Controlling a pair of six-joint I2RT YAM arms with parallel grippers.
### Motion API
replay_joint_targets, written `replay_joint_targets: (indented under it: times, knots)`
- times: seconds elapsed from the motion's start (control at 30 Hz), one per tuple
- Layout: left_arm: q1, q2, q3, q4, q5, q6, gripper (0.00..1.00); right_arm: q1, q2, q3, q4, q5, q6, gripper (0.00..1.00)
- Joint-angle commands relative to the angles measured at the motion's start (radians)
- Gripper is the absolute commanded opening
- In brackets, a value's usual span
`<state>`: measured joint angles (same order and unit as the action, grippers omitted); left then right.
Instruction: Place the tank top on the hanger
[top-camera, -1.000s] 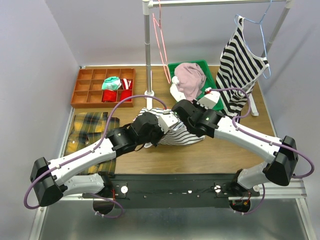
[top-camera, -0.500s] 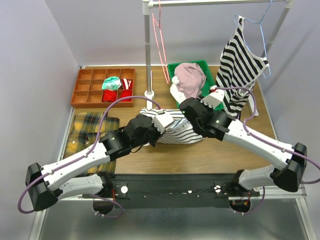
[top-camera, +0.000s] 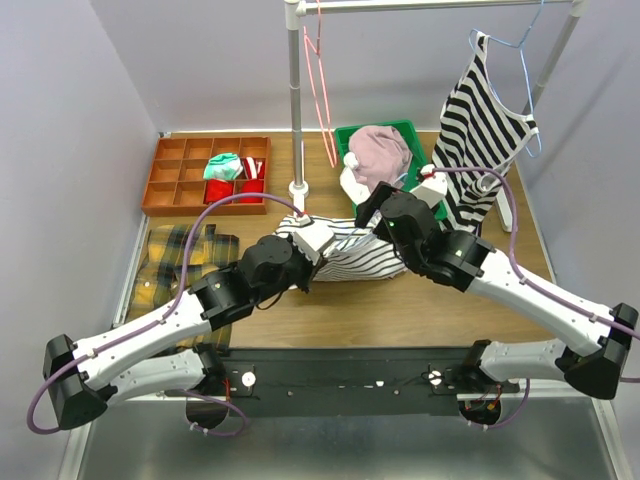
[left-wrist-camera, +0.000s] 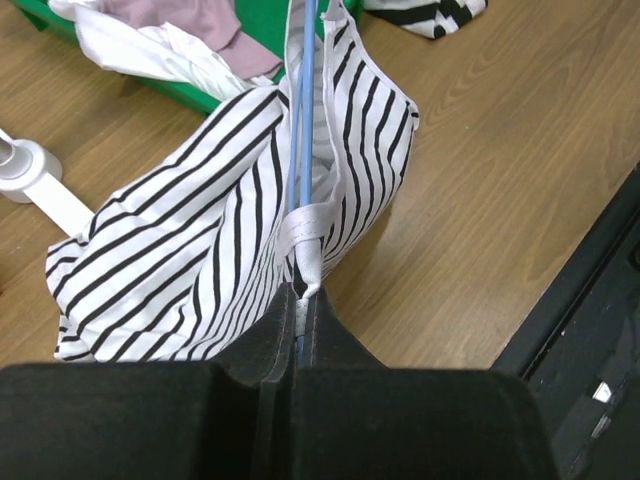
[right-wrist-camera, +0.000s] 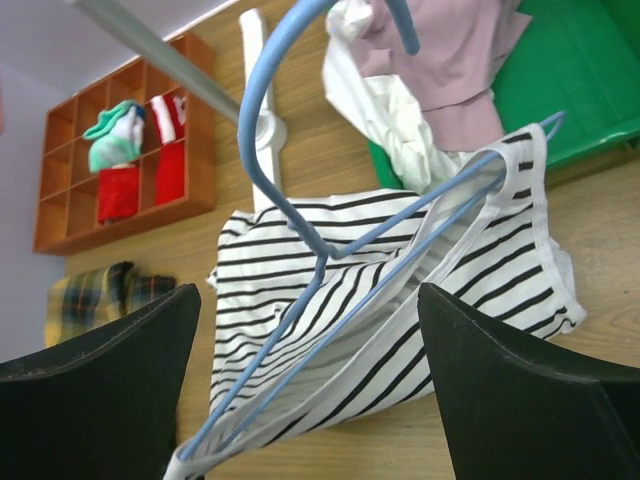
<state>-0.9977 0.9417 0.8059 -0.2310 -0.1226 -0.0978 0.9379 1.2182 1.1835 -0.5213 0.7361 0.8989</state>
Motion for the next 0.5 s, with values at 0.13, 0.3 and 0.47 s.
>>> replay_joint_targets:
  times: [0.13, 0.3, 0.47]
  knots:
    - [-0.012, -0.072, -0.008, 0.082, -0.086, -0.043, 0.00, 0.006, -0.117, 0.001, 0.063, -0.141, -0.095, 1.00]
    - [-0.013, -0.096, 0.003, 0.076, -0.107, -0.049, 0.00, 0.006, -0.177, 0.019, 0.043, -0.139, -0.106, 1.00]
    - [-0.013, -0.110, 0.027, 0.075, -0.120, -0.049, 0.00, 0.006, -0.233, 0.025, 0.043, -0.144, -0.130, 1.00]
